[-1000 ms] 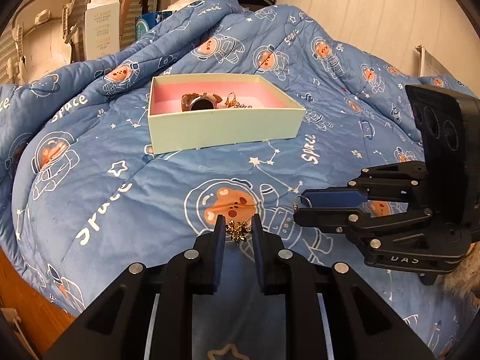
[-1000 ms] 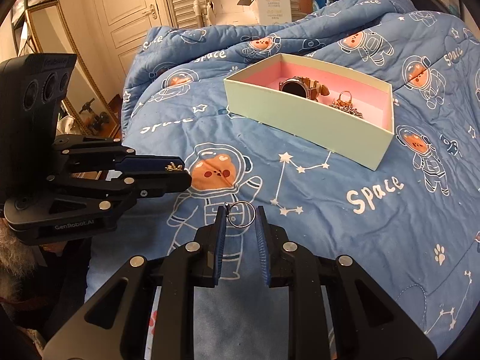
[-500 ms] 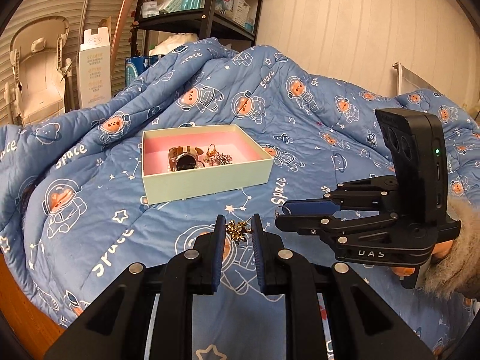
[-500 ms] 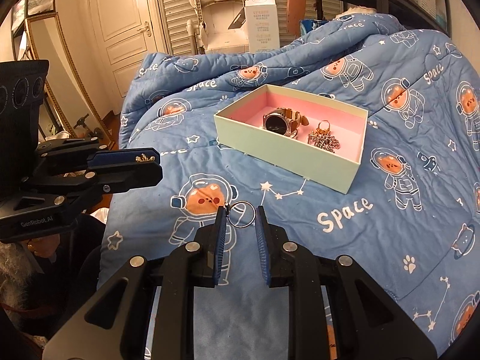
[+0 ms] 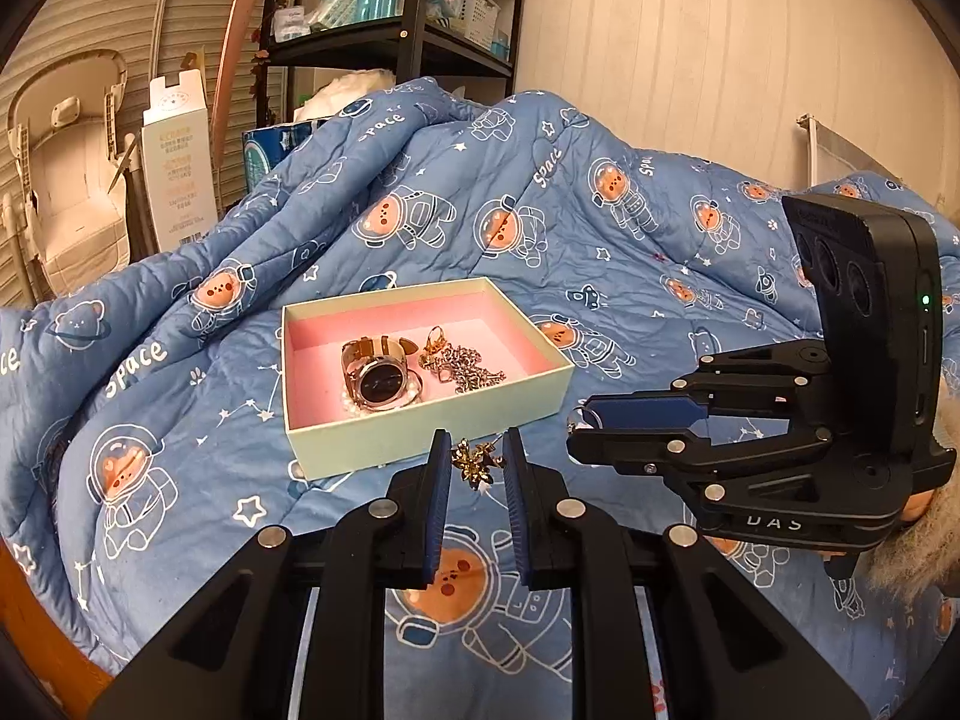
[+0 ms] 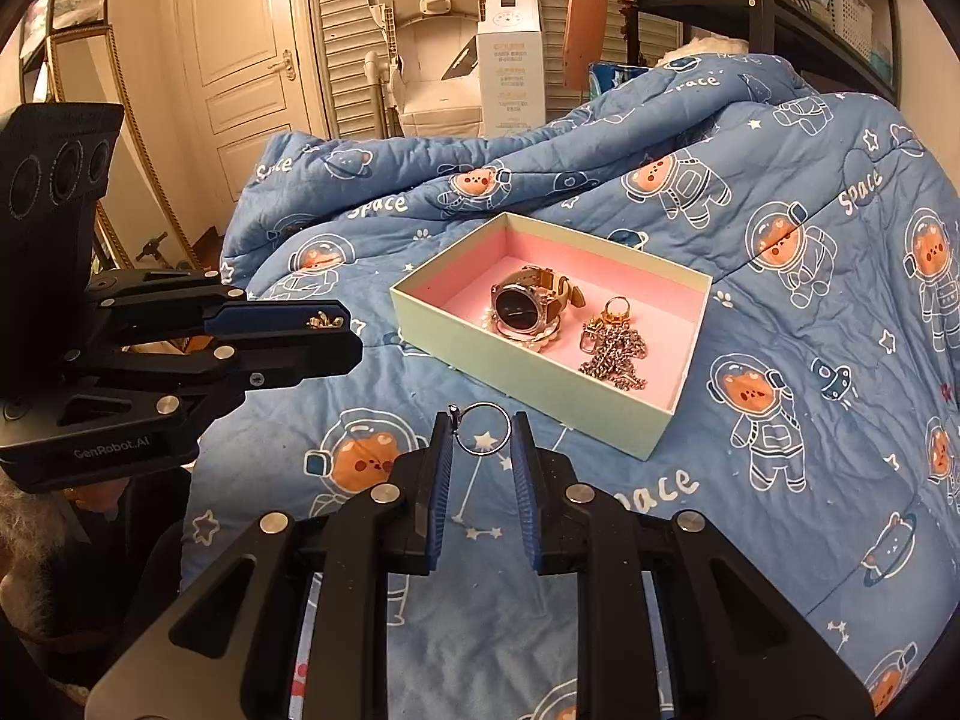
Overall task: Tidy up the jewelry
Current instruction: 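Carry the charm and ring into the box and open both grippers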
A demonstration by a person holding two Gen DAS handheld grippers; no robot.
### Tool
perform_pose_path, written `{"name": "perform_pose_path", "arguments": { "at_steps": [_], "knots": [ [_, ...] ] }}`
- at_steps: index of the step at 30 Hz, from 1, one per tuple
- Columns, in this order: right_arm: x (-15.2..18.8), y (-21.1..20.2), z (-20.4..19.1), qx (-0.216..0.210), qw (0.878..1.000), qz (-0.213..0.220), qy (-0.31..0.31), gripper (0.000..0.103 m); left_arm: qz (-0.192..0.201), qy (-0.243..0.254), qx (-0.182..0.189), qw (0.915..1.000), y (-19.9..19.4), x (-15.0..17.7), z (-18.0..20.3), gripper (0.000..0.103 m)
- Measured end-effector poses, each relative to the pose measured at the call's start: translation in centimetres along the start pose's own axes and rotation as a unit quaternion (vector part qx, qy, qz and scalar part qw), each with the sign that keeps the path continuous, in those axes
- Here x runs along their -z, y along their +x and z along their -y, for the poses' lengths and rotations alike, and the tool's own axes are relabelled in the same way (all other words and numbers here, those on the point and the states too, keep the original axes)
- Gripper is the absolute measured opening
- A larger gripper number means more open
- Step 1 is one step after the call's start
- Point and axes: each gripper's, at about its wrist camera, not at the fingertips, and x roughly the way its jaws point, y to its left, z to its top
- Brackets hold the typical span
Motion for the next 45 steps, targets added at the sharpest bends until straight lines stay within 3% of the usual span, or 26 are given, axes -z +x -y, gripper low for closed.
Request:
{"name": "perform_pose_path", "arguments": {
  "at_steps": [15, 20, 33, 45],
  "knots": [
    [-3.8, 2.7, 2.9, 0.020, 1.000, -0.007, 0.003, 0.020, -0.017, -0.024, -0.017, 0.9994, 4.1, -2.6, -3.4, 0.017],
    [-4.8, 4.8, 4.5, 0.014, 0.999, -0.028, 0.027, 0.020, -0.033, -0.041, -0.015, 0.9985, 5.9, -3.6, -4.7, 0.017],
    [-6.3, 10.1, 7.4, 0.029, 0.994, -0.098, 0.036, 0.020, -0.078, -0.028, -0.028, 0.9962, 9.8, -4.7, -5.5, 0.017],
    [-7.5, 12.4, 7.2, 0.044, 0.992, -0.120, -0.001, 0.020, -0.092, -0.036, -0.043, 0.9941, 12.7, -7.4, -7.2, 0.017]
  ]
}}
